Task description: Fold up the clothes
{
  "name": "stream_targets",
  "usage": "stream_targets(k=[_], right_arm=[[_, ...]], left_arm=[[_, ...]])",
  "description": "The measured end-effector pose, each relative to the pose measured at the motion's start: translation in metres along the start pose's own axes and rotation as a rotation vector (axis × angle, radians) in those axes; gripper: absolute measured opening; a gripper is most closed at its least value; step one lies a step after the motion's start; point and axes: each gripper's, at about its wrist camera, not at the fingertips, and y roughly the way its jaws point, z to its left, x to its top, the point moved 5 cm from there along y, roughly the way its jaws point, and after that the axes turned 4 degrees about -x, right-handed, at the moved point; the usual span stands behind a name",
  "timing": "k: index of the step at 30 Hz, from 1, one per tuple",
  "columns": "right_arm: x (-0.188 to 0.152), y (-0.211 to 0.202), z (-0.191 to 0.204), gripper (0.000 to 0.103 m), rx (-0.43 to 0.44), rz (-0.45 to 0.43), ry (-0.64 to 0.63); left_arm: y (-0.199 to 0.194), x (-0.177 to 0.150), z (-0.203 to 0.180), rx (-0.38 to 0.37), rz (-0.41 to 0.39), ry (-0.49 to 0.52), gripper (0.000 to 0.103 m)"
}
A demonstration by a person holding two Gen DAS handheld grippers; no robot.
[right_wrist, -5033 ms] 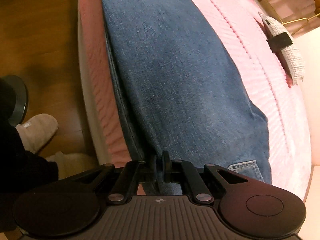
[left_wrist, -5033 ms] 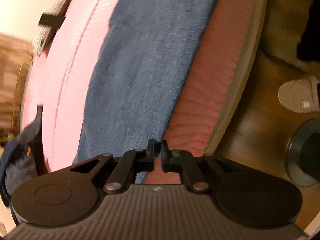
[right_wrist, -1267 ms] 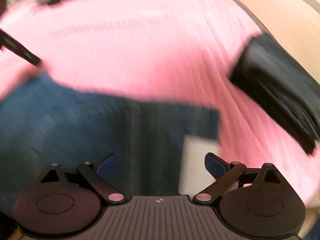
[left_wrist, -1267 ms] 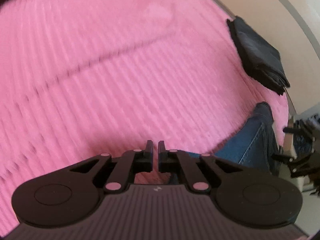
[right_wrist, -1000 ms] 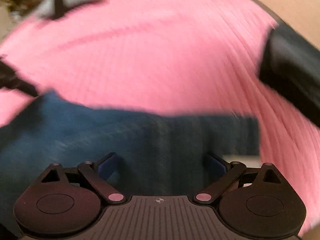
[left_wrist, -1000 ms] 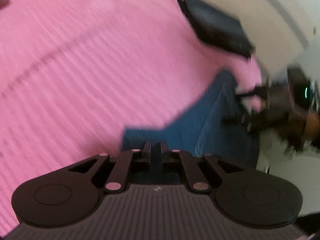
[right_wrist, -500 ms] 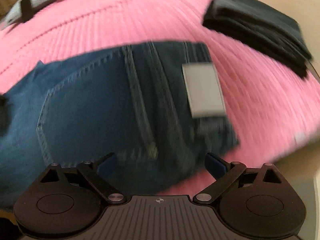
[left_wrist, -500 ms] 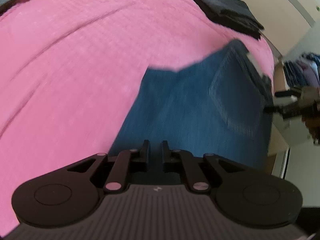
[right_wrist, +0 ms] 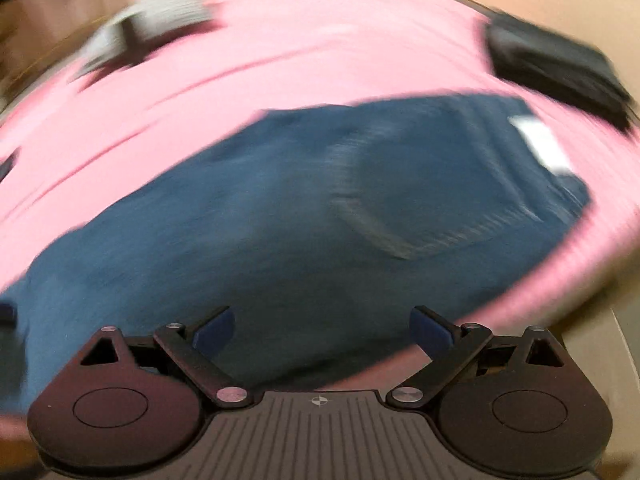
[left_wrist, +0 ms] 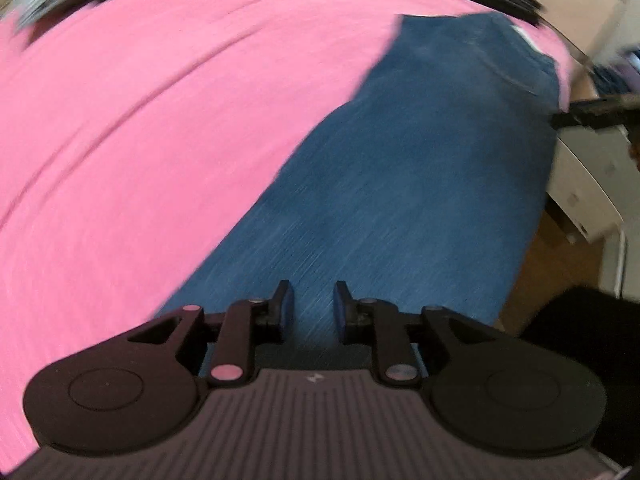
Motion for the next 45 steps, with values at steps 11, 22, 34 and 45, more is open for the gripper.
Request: stream_targets(k=[11, 22, 34, 45], right_arm=[[-0.055, 0.045, 0.019, 0.101, 0.073, -0.273, -0.196], [-0.082, -0.016, 0.061, 0.101, 0.081, -0.511, -0.255], [-0.114, -0.057, 0.282, 0.101, 0.383, -0.577, -0.884], [-0.103, -0.022, 0.345, 0.101, 0.454, -0.54, -0.935]], left_arm=[[-0.006, -0.046, -0.007, 0.115, -0.29, -0.071, 0.02], [-0.101, -0.165, -0.006, 0.362, -0.535, -0.314, 0.034], [-0.131, -0.29, 0.039, 0.219, -0.726, -0.903, 0.043], [-0.098, -0.296, 0.068, 0.034, -0.84, -1.129, 0.04]])
